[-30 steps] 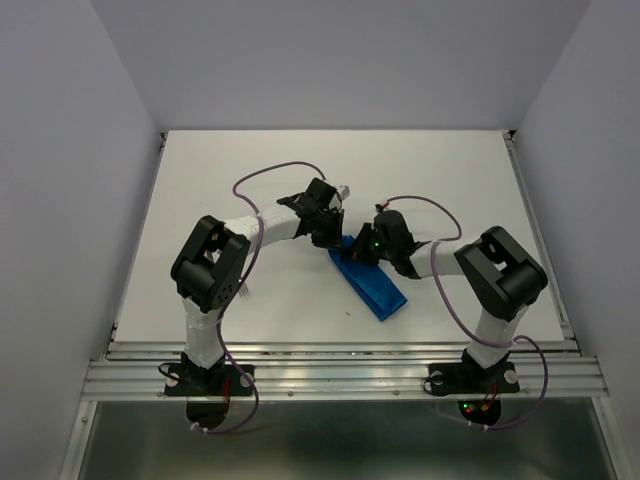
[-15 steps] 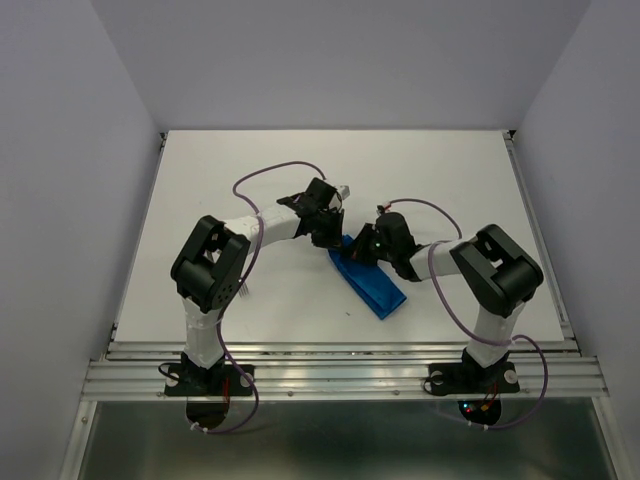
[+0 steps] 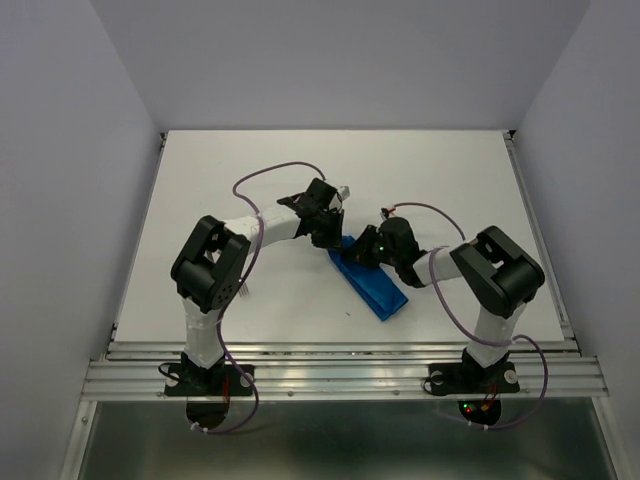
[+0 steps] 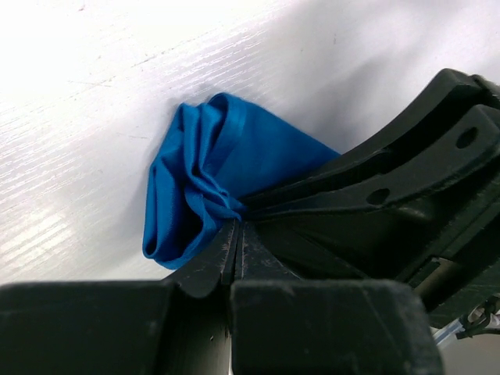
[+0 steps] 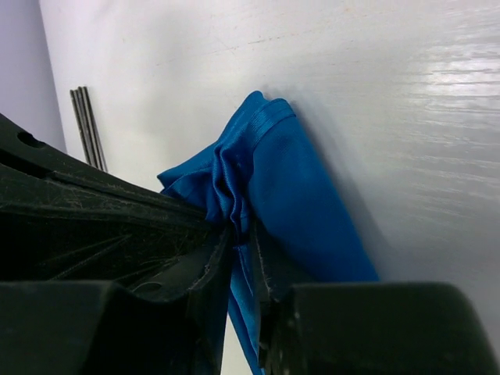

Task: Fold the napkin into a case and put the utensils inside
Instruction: Grasp the top corner of the smaller rectangle folded napkin from the folded napkin.

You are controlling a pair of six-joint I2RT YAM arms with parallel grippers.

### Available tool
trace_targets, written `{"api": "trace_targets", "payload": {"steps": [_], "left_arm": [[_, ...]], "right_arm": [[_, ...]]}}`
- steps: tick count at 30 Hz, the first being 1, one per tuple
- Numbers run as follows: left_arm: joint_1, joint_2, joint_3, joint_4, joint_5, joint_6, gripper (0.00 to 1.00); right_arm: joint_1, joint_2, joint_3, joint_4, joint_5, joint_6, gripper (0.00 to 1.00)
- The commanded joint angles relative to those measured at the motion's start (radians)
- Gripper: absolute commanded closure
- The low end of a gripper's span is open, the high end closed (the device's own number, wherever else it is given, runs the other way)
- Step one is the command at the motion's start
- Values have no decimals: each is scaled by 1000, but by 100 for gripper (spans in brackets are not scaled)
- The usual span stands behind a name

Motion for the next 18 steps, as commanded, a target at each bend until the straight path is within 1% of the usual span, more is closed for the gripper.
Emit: {"api": "trace_targets", "payload": {"steps": [1, 6, 7, 10, 17, 18], "left_arm": [[-14, 0, 18, 37, -1, 14, 100], [-14, 3, 26, 35, 2, 18, 100], [-16, 5, 29, 35, 3, 18, 100], [-16, 14, 40, 35, 6, 18, 100], [-16, 25, 67, 28, 11, 18, 100], [-14, 26, 70, 26, 8, 18, 100]], "right_arm": [[13, -106, -3, -48, -1, -68, 76], [13, -204, 11, -157, 71, -137, 75], [13, -212, 16, -186, 86, -145, 73], [13, -224, 31, -229, 103, -171, 73], [13, -263, 8, -251, 163, -174, 73], [13, -270, 3, -252, 175, -174, 76]]}}
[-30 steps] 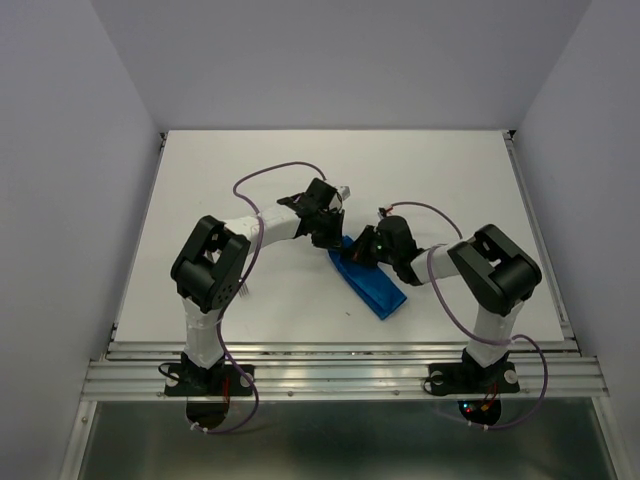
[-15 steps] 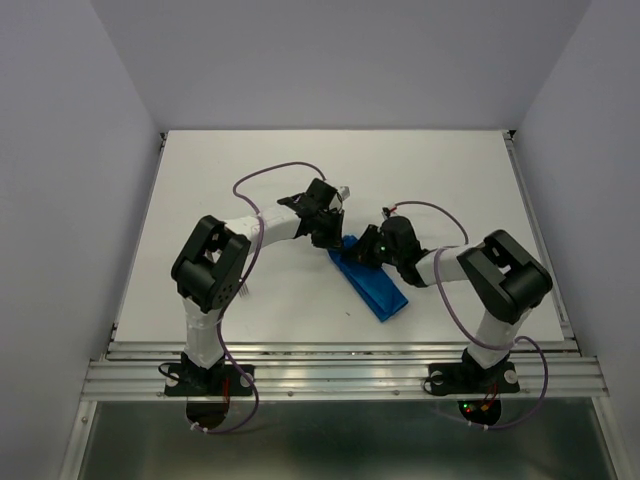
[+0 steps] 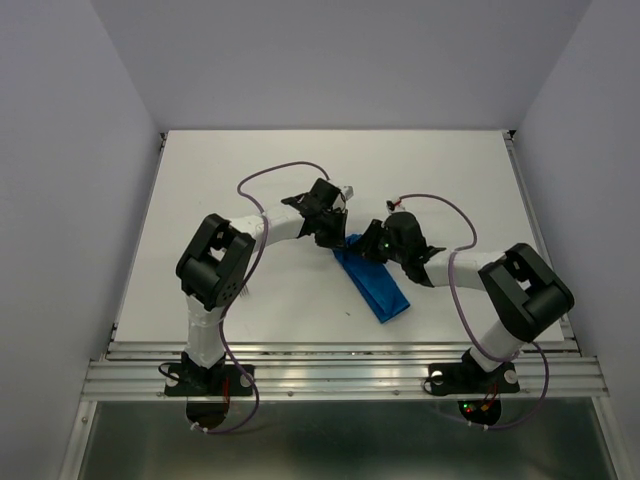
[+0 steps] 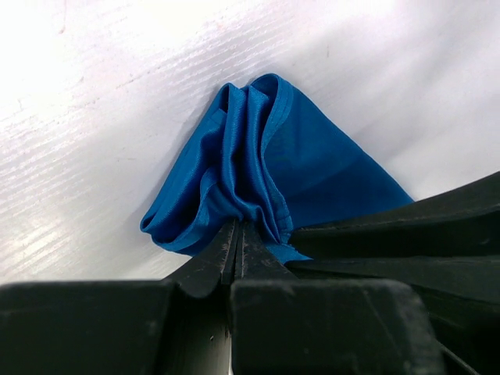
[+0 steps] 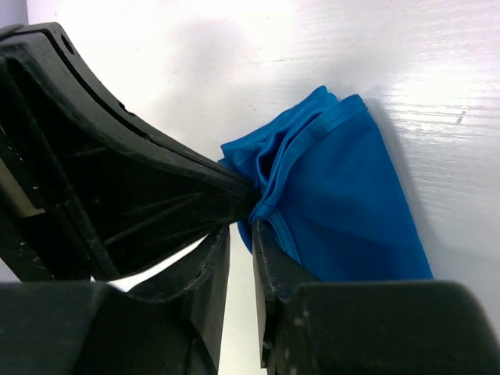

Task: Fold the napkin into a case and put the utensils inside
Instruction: Grasp the top corner of the smaller rectangle folded napkin from the folded napkin.

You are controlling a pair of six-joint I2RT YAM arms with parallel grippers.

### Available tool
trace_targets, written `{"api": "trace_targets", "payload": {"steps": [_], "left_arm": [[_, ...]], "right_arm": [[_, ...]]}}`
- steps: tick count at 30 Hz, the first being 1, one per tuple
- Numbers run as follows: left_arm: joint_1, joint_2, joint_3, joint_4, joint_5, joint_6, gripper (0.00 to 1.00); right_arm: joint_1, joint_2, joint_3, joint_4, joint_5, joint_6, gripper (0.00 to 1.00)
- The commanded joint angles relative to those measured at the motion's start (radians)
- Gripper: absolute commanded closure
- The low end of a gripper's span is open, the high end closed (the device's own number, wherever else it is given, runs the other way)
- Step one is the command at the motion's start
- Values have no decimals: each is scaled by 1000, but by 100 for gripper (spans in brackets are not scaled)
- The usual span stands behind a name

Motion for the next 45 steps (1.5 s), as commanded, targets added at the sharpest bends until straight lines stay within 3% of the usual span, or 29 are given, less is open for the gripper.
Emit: {"api": "trace_targets", "payload": {"steps": [1, 10, 24, 33, 43, 45], "left_arm": [[-4, -4, 52, 7, 8, 19, 100], [-6, -14, 54, 1, 1, 19, 100], [-4, -14, 67, -13, -1, 22, 100], [-4, -19, 66, -15, 2, 25, 100], [-4, -16, 66, -15, 18, 27, 100], [-6, -16, 64, -15, 19, 25, 100]], "right_arm": [[9, -64, -9, -17, 82, -21, 77], [9, -19, -4, -39, 124, -30, 89], [9, 56, 62, -10, 43, -42, 89], [9, 79, 48, 95, -3, -12, 90], [9, 171, -20, 389, -55, 73, 91], [9, 212, -1, 383, -56, 87, 91]]}}
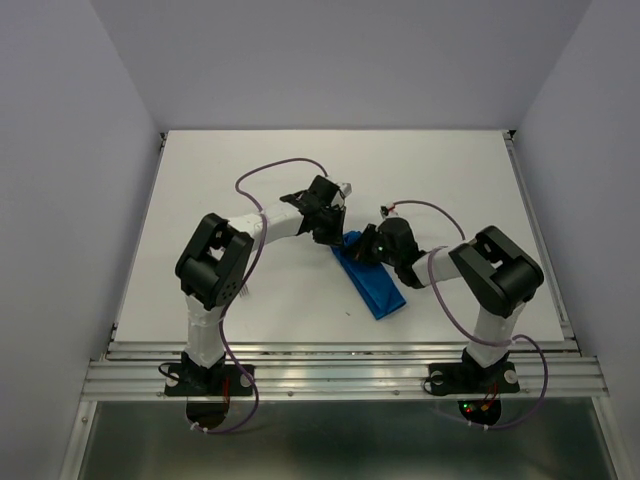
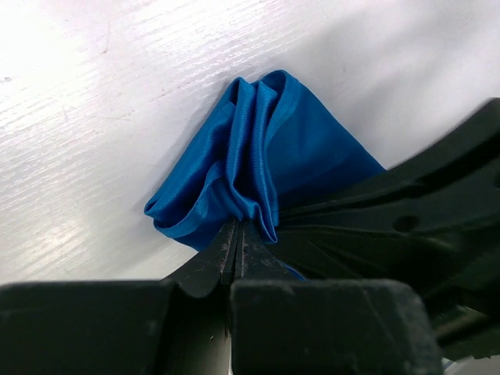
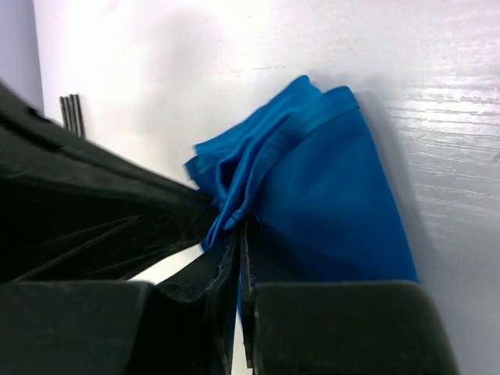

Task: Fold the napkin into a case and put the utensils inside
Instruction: Grasp the top corner of the smaller rectangle folded napkin from the folded napkin.

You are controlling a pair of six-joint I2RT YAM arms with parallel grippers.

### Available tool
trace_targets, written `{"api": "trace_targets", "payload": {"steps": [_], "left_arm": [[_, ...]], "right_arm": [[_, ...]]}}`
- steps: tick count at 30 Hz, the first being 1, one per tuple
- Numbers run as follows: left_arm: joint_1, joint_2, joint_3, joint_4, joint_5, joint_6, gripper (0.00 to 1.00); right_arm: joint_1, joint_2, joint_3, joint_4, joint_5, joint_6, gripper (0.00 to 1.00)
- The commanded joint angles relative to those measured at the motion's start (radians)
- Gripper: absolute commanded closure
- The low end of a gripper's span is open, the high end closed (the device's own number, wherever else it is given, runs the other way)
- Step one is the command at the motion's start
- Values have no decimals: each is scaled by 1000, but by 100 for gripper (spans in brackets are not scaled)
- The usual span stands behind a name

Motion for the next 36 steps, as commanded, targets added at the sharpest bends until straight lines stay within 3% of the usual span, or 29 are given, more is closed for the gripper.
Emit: {"api": "trace_targets", "payload": {"steps": [1, 7, 11, 23, 36], "left_arm": [[-15, -18, 37, 9, 56, 2, 100], [-15, -24, 40, 4, 44, 3, 100], [-16, -25, 51, -5, 33, 6, 100], [14, -32, 39, 31, 21, -47, 100], [105, -29, -90, 291, 255, -138, 100]], "right_arm": [[9, 68, 18, 165, -27, 48, 92], [9, 172, 110, -67, 33, 63, 95], [9, 209, 108, -123, 85, 72, 95], [9, 254, 59, -148, 119, 106, 96], [9, 221, 27, -148, 123, 100, 95]]}}
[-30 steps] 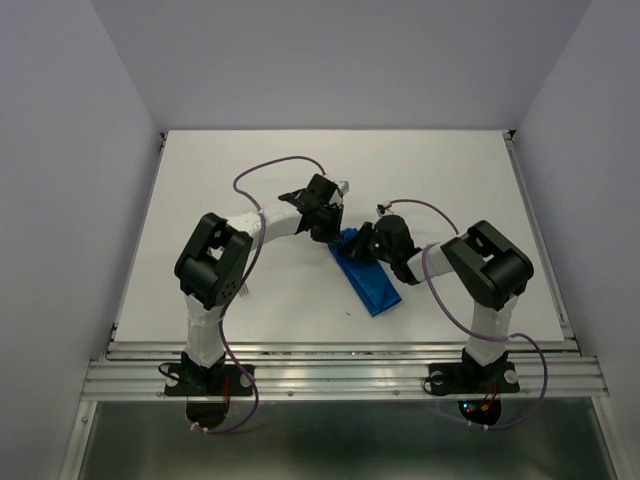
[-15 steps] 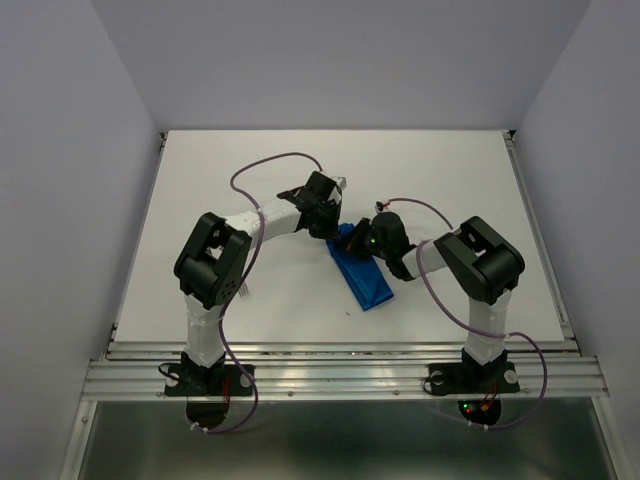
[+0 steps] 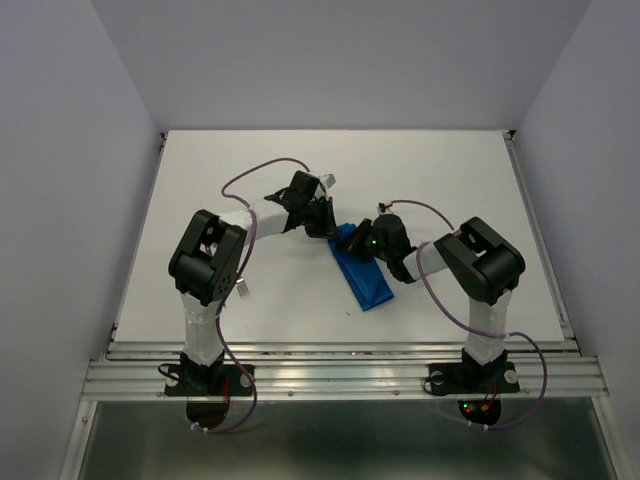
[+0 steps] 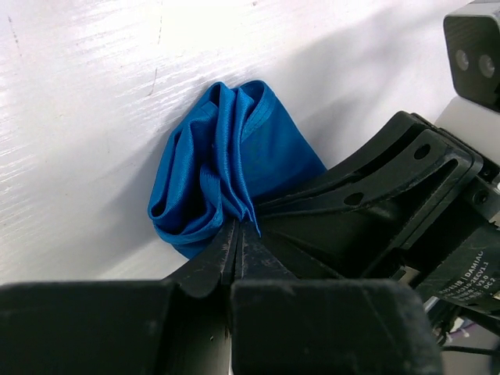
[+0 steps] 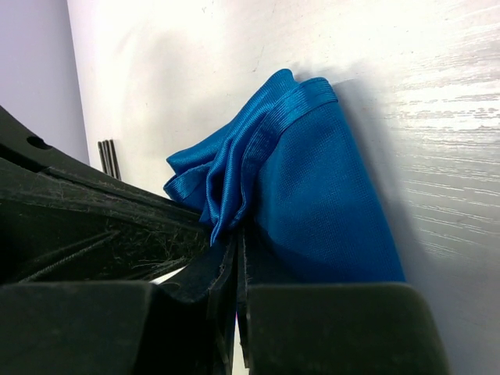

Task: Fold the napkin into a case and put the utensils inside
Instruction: Grasp the top corner of the smaller rectangle folded napkin from the folded napkin.

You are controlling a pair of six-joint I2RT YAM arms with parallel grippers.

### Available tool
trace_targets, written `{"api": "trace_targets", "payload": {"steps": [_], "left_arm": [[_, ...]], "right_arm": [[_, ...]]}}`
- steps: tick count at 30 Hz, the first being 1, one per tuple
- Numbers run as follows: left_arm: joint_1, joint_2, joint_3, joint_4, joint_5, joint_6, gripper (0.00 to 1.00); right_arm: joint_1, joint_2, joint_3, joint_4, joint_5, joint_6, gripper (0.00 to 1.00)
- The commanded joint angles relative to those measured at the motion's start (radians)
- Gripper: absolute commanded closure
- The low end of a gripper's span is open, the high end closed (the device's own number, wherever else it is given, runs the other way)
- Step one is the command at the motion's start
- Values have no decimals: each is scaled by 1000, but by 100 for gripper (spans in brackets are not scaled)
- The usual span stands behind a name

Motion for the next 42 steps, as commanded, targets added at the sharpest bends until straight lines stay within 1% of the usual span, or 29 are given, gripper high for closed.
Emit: {"api": "trace_targets", "payload": {"steps": [1, 7, 10, 13, 19, 26, 33, 40, 42], "left_arm": [[11, -39, -38, 145, 120, -49, 100], [19, -83, -118, 222, 123, -77, 100], [33, -122, -211, 326, 129, -104, 100], [44, -136, -259, 407, 145, -126, 100], [48, -168, -325, 450, 139, -126, 100], [50, -182, -329, 475, 155, -137, 100], [50, -171, -309, 481, 184, -155, 100], [50, -166, -322, 486, 191, -158, 100], [50, -168, -320, 487, 194, -158, 100]], "right_arm": [[9, 52, -60, -239, 73, -47, 95], [9, 44, -57, -240, 69, -47, 95], [0, 36, -60, -240, 67, -48, 95], [0, 27, -62, -240, 63, -51, 95], [0, -7, -63, -240, 50, -56, 95], [0, -73, -76, -243, 49, -71, 94], [0, -183, -79, -300, 98, -96, 93], [0, -247, -79, -332, 127, -111, 92], [0, -264, -77, -332, 127, -114, 91]]}}
